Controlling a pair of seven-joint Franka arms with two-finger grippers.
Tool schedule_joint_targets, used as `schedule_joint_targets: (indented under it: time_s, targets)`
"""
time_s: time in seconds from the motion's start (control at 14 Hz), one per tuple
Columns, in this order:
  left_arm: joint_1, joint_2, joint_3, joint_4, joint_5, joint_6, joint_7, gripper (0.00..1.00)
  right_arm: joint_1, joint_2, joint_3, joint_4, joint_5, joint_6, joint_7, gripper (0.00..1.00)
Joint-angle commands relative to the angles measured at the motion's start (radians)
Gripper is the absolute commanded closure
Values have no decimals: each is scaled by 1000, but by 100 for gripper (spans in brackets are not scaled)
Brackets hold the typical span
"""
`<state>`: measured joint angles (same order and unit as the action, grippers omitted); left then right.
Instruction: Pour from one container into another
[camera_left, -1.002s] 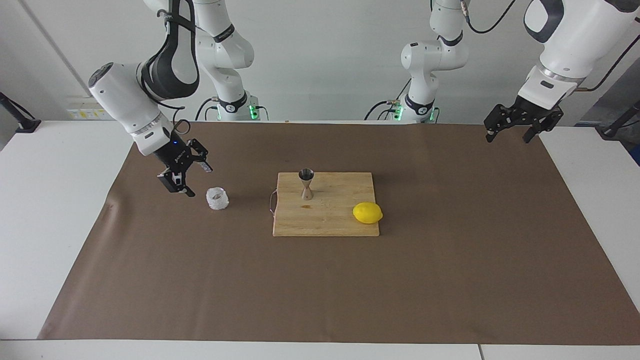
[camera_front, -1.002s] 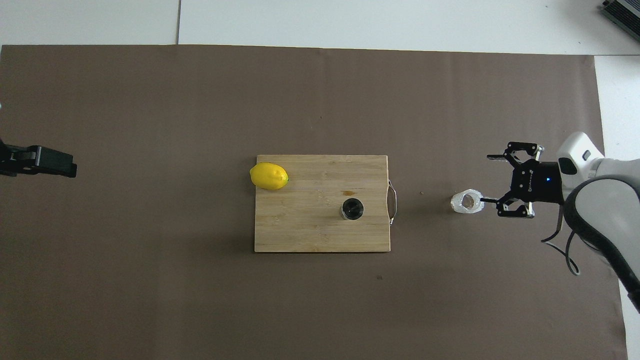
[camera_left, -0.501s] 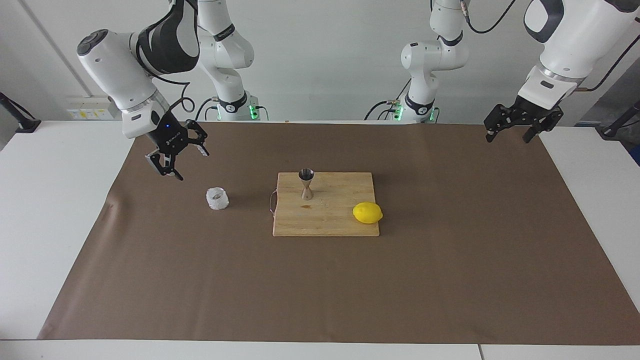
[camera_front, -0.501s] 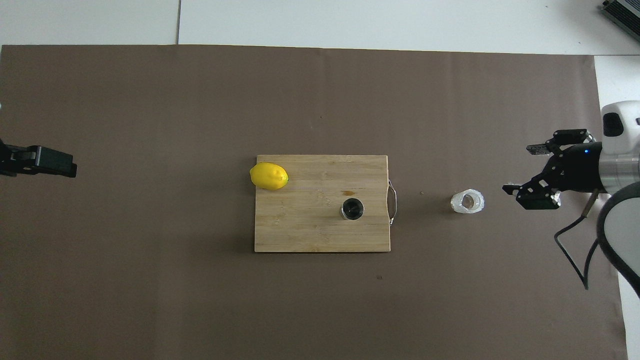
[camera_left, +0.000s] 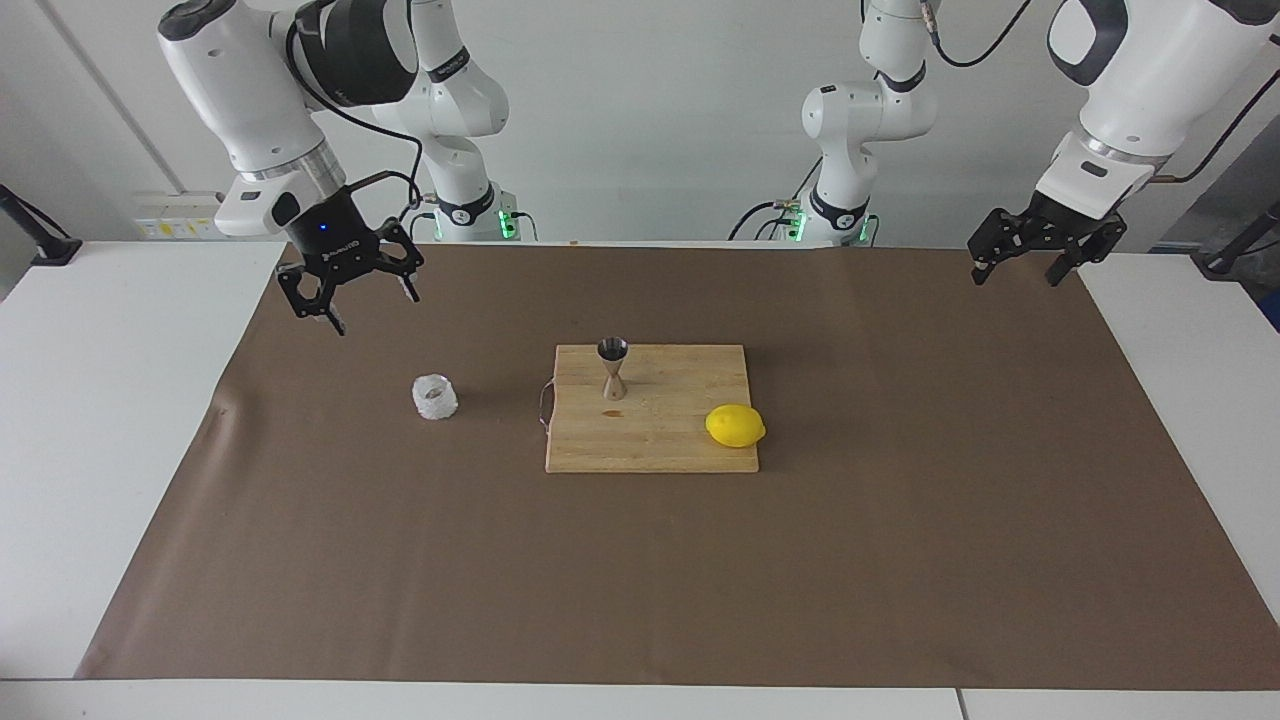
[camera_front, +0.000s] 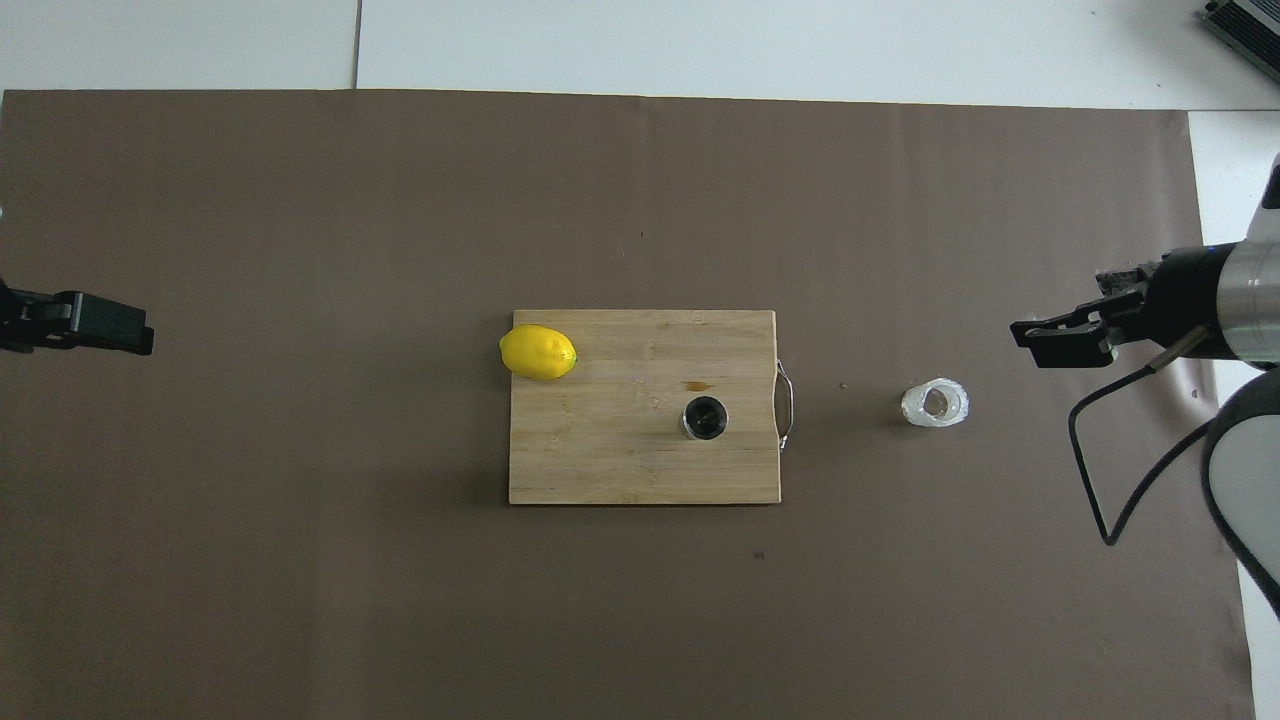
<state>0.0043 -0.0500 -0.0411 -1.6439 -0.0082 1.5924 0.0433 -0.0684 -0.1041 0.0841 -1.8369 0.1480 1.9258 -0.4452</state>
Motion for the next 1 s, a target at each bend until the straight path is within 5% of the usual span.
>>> schedule_joint_targets:
  time_s: [0.0,0.43,0.93]
  targets:
    - [-7,-13,9,-11,-7,-11,4,0,22,63,11,116,-100,-62,198,0]
    - [-7,-11,9,-11,-7,-11,4,0,36,112,11,237,-130,-152,597,0]
    - [-7,-11,9,-11,-6,-11,4,0,68,109,13,260,-206,-307,634,0]
